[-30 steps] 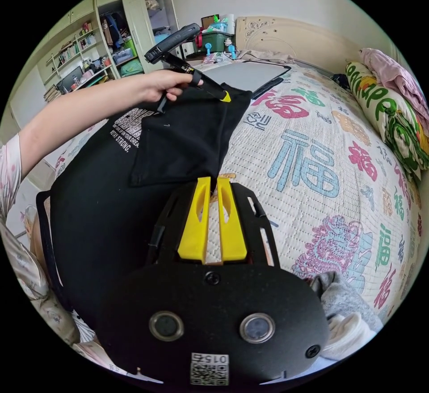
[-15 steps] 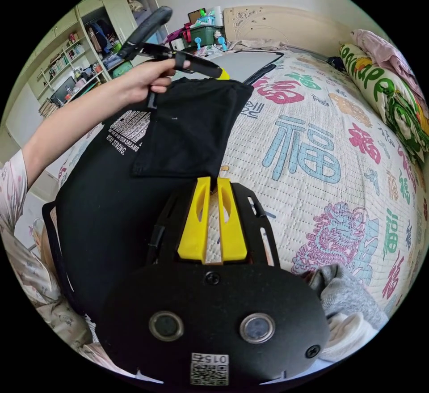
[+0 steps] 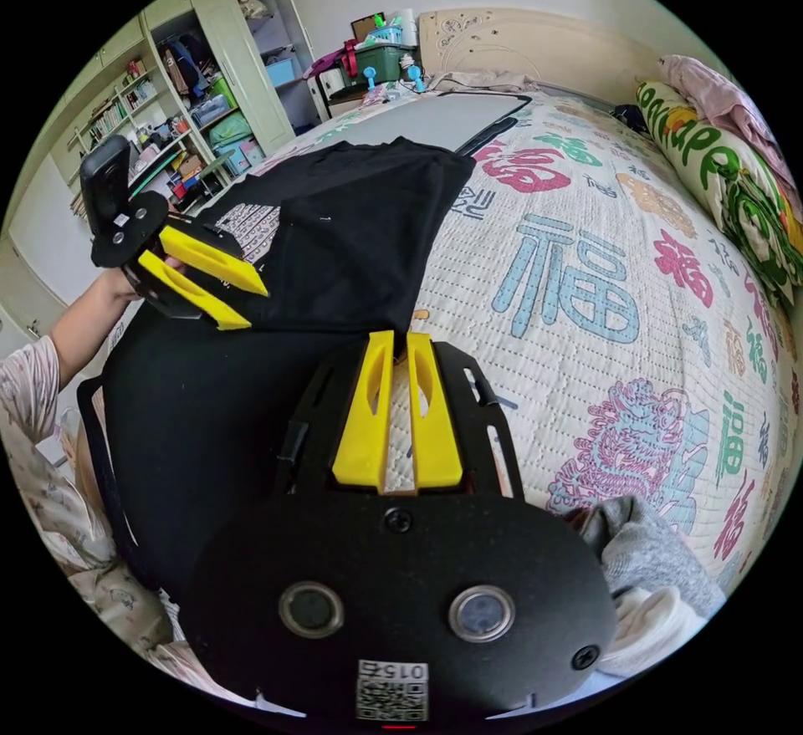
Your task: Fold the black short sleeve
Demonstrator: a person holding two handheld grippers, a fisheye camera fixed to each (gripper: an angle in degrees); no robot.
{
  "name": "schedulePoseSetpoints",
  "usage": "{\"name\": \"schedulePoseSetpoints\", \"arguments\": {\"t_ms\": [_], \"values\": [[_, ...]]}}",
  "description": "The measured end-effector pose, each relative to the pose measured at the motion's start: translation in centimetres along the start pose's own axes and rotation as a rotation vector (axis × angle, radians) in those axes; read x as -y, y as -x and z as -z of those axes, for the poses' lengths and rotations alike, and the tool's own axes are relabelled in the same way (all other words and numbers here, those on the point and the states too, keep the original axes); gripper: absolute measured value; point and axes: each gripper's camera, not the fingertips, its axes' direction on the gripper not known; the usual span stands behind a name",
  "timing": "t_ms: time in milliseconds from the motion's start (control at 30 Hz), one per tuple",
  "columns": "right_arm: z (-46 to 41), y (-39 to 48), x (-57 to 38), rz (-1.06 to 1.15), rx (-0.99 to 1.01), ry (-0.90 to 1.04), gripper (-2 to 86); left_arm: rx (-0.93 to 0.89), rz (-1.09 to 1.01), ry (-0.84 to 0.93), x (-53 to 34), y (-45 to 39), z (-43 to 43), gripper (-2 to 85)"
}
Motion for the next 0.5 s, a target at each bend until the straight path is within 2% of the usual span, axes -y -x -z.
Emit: {"name": "schedulePoseSetpoints", "arguments": {"t_ms": [200,433,500], "values": [[1.0,0.4,1.1,0.000,-0.007,0.006,3.8,0.057,-0.073,-0.036,-0.8,-2.1,1.3,1.8],[2.0,1.5,2.3,0.007,-0.038,0.028,3.4,0.072,-0.070,-0.001,-2.7,-2.4,1.4,2.3],[2.4,1.9,2.5,0.013,-0.051,0.034,3.3,0.004,-0.011,-0.032,-3.9,-1.1,2.6,4.2]]}}
